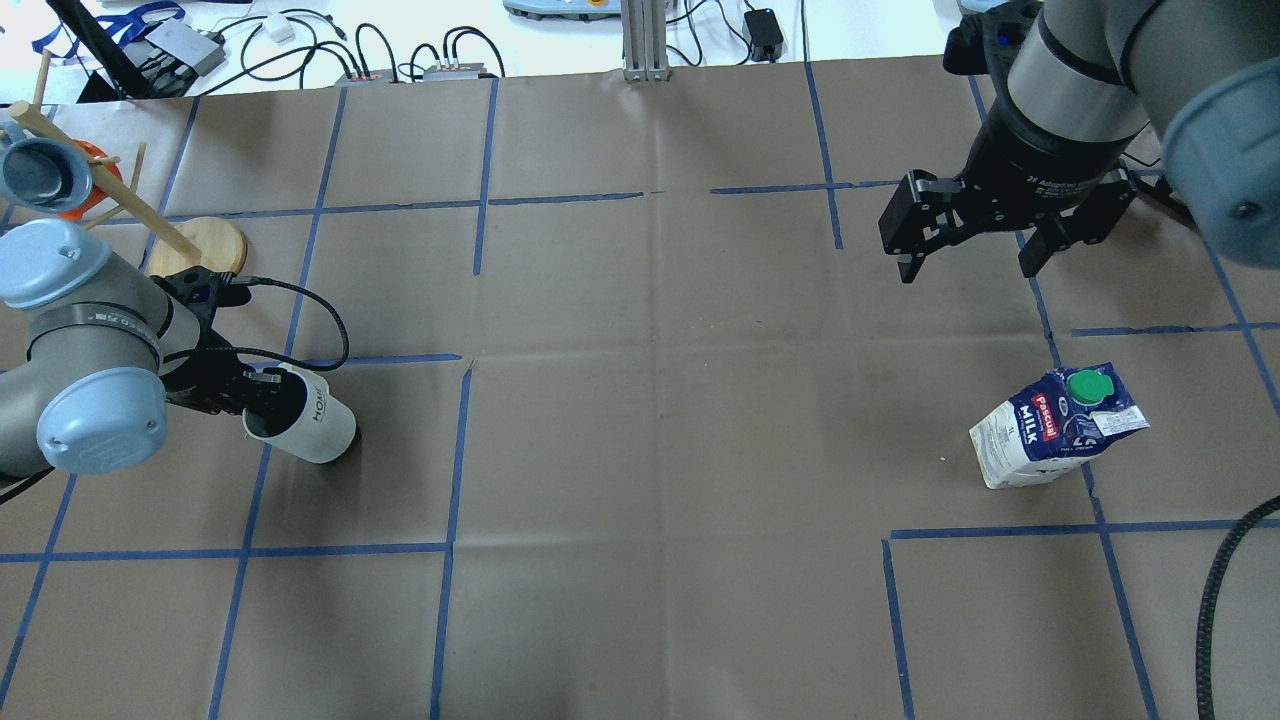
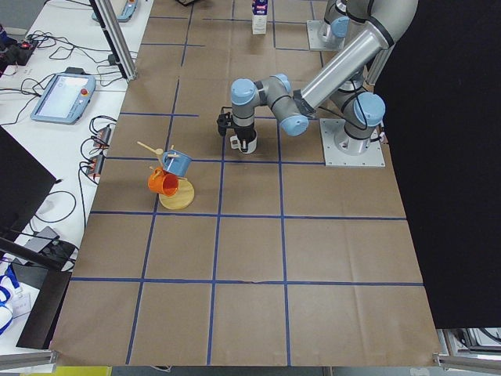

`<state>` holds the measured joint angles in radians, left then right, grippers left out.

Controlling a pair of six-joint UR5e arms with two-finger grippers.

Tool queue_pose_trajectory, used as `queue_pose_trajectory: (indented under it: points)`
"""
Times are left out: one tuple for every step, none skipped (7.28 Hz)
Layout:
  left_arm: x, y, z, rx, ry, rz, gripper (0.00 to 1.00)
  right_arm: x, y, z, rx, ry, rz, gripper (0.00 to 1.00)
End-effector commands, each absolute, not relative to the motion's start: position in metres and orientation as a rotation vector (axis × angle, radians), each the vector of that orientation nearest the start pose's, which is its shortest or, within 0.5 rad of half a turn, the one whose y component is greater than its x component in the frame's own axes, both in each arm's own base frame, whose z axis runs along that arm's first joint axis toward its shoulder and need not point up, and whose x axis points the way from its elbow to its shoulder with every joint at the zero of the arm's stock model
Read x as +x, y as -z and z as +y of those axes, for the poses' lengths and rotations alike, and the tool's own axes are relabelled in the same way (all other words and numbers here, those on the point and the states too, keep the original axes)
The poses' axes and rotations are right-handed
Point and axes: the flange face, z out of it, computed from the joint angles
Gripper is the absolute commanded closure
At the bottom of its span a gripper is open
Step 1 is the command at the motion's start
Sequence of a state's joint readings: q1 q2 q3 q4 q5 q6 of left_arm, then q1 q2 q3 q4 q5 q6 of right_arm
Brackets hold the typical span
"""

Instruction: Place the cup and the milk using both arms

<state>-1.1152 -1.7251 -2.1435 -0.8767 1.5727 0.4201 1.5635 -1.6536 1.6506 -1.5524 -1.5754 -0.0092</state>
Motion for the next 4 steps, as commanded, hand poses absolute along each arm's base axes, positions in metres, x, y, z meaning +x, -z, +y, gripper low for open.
queue_pose_trajectory:
  points:
    - [0.081, -0.228, -0.468, -0.067, -0.052, 3.142, 0.98, 0.129, -0.486, -0.456, -0.002, -0.024, 3.146, 0.0]
    - [0.079, -0.239, -0.475, -0.05, -0.019, 3.126, 0.98, 0.13, -0.486, -0.456, -0.005, -0.024, 3.144, 0.0]
    - [0.077, -0.255, -0.489, -0.024, 0.015, 3.119, 0.98, 0.13, -0.486, -0.456, -0.005, -0.024, 3.144, 0.0]
    - [0.052, -0.275, -0.504, 0.04, 0.005, 3.12, 0.98, 0.13, -0.486, -0.456, -0.002, -0.024, 3.144, 0.0]
